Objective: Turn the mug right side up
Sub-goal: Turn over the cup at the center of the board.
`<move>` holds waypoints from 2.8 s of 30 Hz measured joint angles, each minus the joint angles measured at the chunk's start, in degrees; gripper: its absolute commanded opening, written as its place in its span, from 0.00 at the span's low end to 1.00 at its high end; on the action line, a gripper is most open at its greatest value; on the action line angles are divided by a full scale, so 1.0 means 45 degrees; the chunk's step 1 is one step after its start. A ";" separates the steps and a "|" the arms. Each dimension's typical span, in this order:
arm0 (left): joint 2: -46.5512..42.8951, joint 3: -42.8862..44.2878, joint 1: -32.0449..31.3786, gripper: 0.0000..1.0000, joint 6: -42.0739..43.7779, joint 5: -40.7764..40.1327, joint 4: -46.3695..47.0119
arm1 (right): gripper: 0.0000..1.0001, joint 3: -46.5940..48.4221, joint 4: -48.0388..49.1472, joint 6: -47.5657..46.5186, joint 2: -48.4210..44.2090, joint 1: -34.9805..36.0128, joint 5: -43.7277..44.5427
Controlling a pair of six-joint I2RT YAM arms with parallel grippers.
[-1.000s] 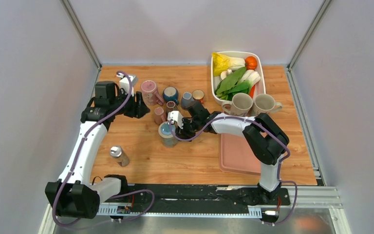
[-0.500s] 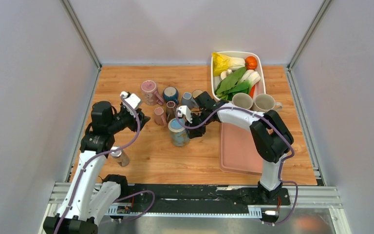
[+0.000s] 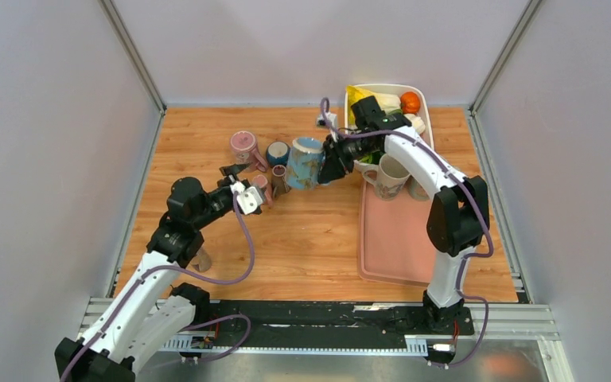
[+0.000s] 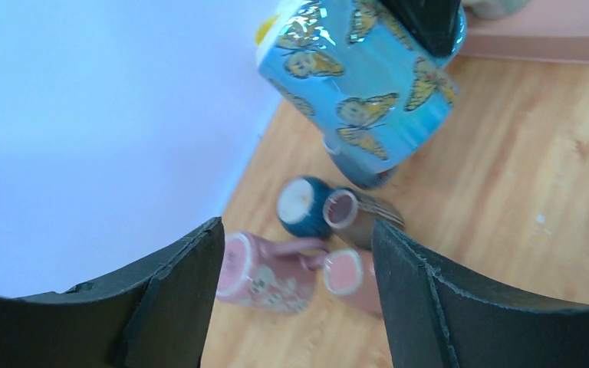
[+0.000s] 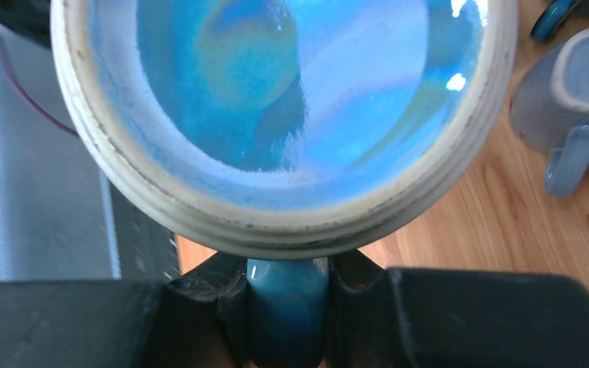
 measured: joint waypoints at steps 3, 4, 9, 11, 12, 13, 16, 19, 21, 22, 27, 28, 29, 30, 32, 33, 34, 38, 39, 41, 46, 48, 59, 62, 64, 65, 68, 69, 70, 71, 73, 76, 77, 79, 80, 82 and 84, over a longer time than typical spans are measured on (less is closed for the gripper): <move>0.0257 -0.0112 -0.0627 0.79 0.0738 -0.0529 0.1491 | 0.00 0.0330 0.1394 0.2929 0.0000 -0.0602 -0.1486; 0.0359 -0.0223 -0.0860 0.79 0.1010 -0.0733 0.2210 | 0.00 0.0277 0.1977 0.3988 0.0000 -0.0733 -0.1962; 0.0923 -0.0617 -0.1501 0.77 0.2142 -0.1151 0.4663 | 0.00 -0.1642 0.7941 1.1759 0.0019 -0.1195 -0.4571; 0.1151 -0.0622 -0.1637 0.76 0.2487 -0.1180 0.5343 | 0.00 -0.2118 0.9486 1.4100 0.0214 -0.1161 -0.5280; 0.1258 -0.0622 -0.1705 0.75 0.2696 -0.1161 0.5697 | 0.00 -0.2200 1.0069 1.4994 0.0355 -0.1112 -0.5547; 0.1331 -0.0622 -0.1768 0.74 0.2875 -0.1141 0.5931 | 0.00 -0.2239 1.0564 1.5737 0.0437 -0.1064 -0.5765; 0.1554 -0.0622 -0.1948 0.73 0.3356 -0.1117 0.6445 | 0.00 -0.2297 1.1720 1.7359 0.0505 -0.0928 -0.6373; 0.1860 -0.0622 -0.2074 0.73 0.3857 -0.0996 0.6683 | 0.00 -0.2307 1.2677 1.8374 0.0505 -0.0811 -0.6980; 0.2050 -0.0622 -0.2108 0.72 0.4153 -0.0933 0.6732 | 0.00 -0.2375 1.3080 1.8875 0.0505 -0.0758 -0.7305; 0.2176 -0.0622 -0.2118 0.71 0.4318 -0.0899 0.6781 | 0.00 -0.2453 1.3231 1.9054 0.0500 -0.0714 -0.7422; 0.2929 -0.0622 -0.2171 0.63 0.4789 -0.1073 0.7363 | 0.00 -0.2846 1.3546 1.9730 0.0491 -0.0534 -0.7844; 0.3138 -0.0622 -0.2186 0.59 0.4872 -0.1171 0.7514 | 0.00 -0.2880 1.3546 1.9802 0.0491 -0.0500 -0.7864; 0.3303 -0.0622 -0.2186 0.54 0.4930 -0.1273 0.7635 | 0.01 -0.2919 1.3546 1.9870 0.0491 -0.0476 -0.7883; 0.3439 -0.0622 -0.2186 0.51 0.4964 -0.1355 0.7742 | 0.02 -0.2934 1.3551 1.9914 0.0491 -0.0403 -0.7922; 0.3677 -0.0622 -0.2195 0.38 0.4969 -0.1462 0.7898 | 0.04 -0.2943 1.3556 1.9982 0.0491 -0.0321 -0.7859; 0.3755 -0.0617 -0.2215 0.27 0.4954 -0.1481 0.7917 | 0.09 -0.2943 1.3551 2.0021 0.0491 -0.0296 -0.7820; 0.3818 -0.0617 -0.2268 0.22 0.4925 -0.1525 0.7912 | 0.14 -0.2943 1.3576 2.0036 0.0491 -0.0287 -0.7815; 0.3925 -0.0374 -0.2317 0.01 0.4425 -0.1972 0.8155 | 0.45 -0.2973 1.3517 2.0138 0.0491 -0.0257 -0.7888; 0.3920 -0.0223 -0.2317 0.00 0.4328 -0.2011 0.8111 | 0.51 -0.2973 1.3469 2.0196 0.0491 -0.0189 -0.7966; 0.3910 0.0058 -0.2317 0.00 0.3779 -0.2200 0.7407 | 0.62 -0.2973 1.3600 2.0016 0.0437 -0.0194 -0.8068; 0.3915 0.1171 -0.2317 0.00 0.2365 -0.2934 0.4828 | 0.80 -0.2837 1.3483 1.8768 0.0369 -0.1098 -0.7499; 0.3915 0.1885 -0.2293 0.00 0.1525 -0.3298 0.3147 | 0.83 -0.2220 1.2371 1.7393 0.0369 -0.1846 -0.6645; 0.4906 0.6295 -0.2259 0.00 -0.3565 -0.4109 -0.5299 | 1.00 -0.3381 0.7674 0.5377 -0.4129 -0.2006 0.1195; 0.5853 0.6810 -0.2259 0.00 -0.4755 -0.4133 -0.6659 | 1.00 -0.5294 0.7742 0.2841 -0.6450 -0.0782 0.1987; 0.6528 0.6960 -0.2259 0.00 -0.5299 -0.4124 -0.7252 | 0.99 -0.5809 0.7475 0.1239 -0.7227 0.0102 0.2259; 0.6946 0.7038 -0.2259 0.00 -0.5615 -0.4109 -0.7572 | 0.96 -0.5940 0.7257 0.0510 -0.7407 0.0491 0.2341; 0.7839 0.7062 -0.2259 0.00 -0.6285 -0.4104 -0.8024 | 0.85 -0.6271 0.6664 -0.1268 -0.7495 0.1384 0.2710; 0.8009 0.7062 -0.2259 0.00 -0.6450 -0.4109 -0.8097 | 0.80 -0.6377 0.6377 -0.1792 -0.7397 0.1647 0.2939; 0.8111 0.7057 -0.2259 0.00 -0.6581 -0.4114 -0.8131 | 0.76 -0.6426 0.6125 -0.2215 -0.7257 0.1846 0.3143; 0.8189 0.7062 -0.2259 0.00 -0.6751 -0.4119 -0.8131 | 0.74 -0.6431 0.5897 -0.2623 -0.7033 0.2030 0.3332; 0.8306 0.7159 -0.2259 0.00 -0.6941 -0.4119 -0.8165 | 0.73 -0.6421 0.5629 -0.3225 -0.6533 0.2302 0.3643; 0.8500 0.7388 -0.2259 0.00 -0.7179 -0.4046 -0.8160 | 0.72 -0.6416 0.5421 -0.3959 -0.5707 0.2647 0.4124; 0.8539 0.7407 -0.2259 0.00 -0.7242 -0.4031 -0.8097 | 0.72 -0.6416 0.5416 -0.4231 -0.5430 0.2793 0.4337; 0.8592 0.7412 -0.2259 0.00 -0.7310 -0.4041 -0.8063 | 0.71 -0.6416 0.5450 -0.4595 -0.5081 0.3007 0.4682; 0.8626 0.7412 -0.2259 0.00 -0.7325 -0.4041 -0.8068 | 0.70 -0.6416 0.5508 -0.4775 -0.4911 0.3143 0.4891; 0.8709 0.7412 -0.2259 0.00 -0.7334 -0.4036 -0.8068 | 0.68 -0.6373 0.5654 -0.5017 -0.4556 0.3400 0.5192; 0.8777 0.7412 -0.2259 0.00 -0.7320 -0.4031 -0.8068 | 0.65 -0.6217 0.5765 -0.5202 -0.4153 0.3565 0.5401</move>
